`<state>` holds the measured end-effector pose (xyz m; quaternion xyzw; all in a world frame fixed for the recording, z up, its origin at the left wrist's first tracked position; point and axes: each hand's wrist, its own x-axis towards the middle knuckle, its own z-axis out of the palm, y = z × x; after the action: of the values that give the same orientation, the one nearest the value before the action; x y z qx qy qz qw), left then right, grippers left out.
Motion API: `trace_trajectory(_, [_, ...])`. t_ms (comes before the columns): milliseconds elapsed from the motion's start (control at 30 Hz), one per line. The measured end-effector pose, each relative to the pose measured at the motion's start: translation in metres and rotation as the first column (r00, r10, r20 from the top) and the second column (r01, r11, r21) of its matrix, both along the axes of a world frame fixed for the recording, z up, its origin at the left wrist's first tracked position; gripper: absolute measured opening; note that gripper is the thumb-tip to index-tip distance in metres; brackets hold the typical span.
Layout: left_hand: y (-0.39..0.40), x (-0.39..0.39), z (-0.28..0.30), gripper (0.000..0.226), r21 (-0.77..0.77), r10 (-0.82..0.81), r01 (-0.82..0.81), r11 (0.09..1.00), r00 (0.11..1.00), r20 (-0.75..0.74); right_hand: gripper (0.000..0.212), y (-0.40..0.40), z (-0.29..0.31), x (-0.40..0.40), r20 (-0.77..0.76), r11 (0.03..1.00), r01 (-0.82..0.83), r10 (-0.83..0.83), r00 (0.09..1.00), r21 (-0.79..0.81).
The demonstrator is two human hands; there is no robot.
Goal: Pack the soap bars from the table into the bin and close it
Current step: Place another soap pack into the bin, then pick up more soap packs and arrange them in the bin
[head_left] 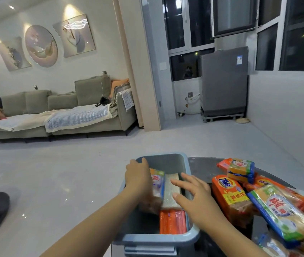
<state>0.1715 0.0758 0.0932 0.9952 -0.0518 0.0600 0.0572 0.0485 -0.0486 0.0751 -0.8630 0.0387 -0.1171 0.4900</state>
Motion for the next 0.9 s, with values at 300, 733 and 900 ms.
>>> trace_trajectory(300, [-0.005, 0.006, -0.014, 0.039, -0.205, -0.056, 0.011, 0.979, 0.975, -0.215, 0.036, 0.001, -0.004, 0.003, -0.034, 0.997, -0.005, 0.007, 0.999, 0.072])
trace_trajectory(733, [-0.011, 0.003, -0.017, 0.029, -0.262, -0.115, -0.004, 0.965, 0.891, -0.438, 0.048, -0.01, -0.01, 0.005, -0.017, 0.991, -0.111, 0.113, 0.993, 0.075])
trace_trajectory(900, [-0.011, -0.007, -0.018, 0.068, -0.467, -0.205, -0.035, 0.883, 0.868, -0.452, 0.047, -0.011, -0.011, 0.004, -0.001, 0.99, -0.115, 0.115, 0.993, 0.088])
